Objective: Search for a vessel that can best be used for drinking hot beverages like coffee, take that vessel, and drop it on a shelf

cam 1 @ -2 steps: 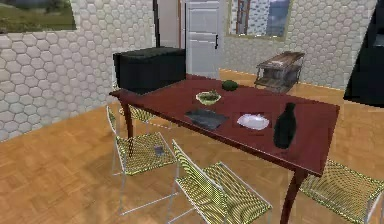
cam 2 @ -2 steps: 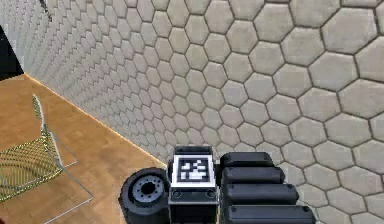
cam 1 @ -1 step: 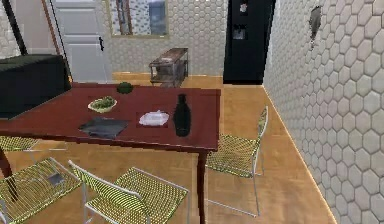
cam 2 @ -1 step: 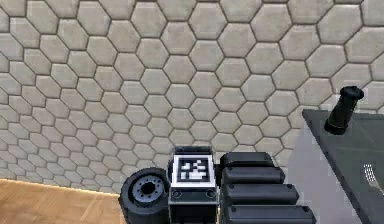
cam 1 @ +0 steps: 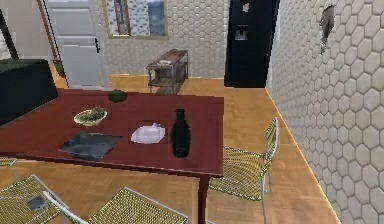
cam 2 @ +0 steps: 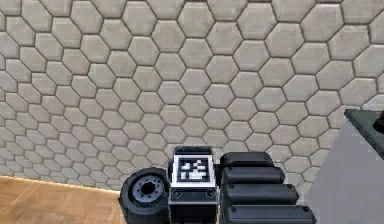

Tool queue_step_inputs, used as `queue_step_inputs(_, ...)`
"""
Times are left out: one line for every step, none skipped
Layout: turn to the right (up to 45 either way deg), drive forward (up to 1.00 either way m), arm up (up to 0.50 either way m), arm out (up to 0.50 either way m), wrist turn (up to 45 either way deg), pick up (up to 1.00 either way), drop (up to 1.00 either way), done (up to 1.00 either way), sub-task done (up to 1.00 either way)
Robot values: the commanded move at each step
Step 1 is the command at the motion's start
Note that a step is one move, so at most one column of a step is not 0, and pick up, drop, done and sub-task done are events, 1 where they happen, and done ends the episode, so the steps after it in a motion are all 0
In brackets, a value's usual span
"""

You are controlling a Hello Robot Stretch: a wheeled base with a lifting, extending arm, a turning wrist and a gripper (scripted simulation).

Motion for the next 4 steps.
queue_step_inputs(6.0, 0.0, 0.0, 0.0, 0.0, 0.0, 0.0, 0.0, 0.0)
queue_step_inputs(0.0, 0.15, 0.0, 0.0, 0.0, 0.0, 0.0, 0.0, 0.0)
queue_step_inputs(-45.0, 0.0, 0.0, 0.0, 0.0, 0.0, 0.0, 0.0, 0.0)
queue_step_inputs(-45.0, 0.0, 0.0, 0.0, 0.0, 0.0, 0.0, 0.0, 0.0)
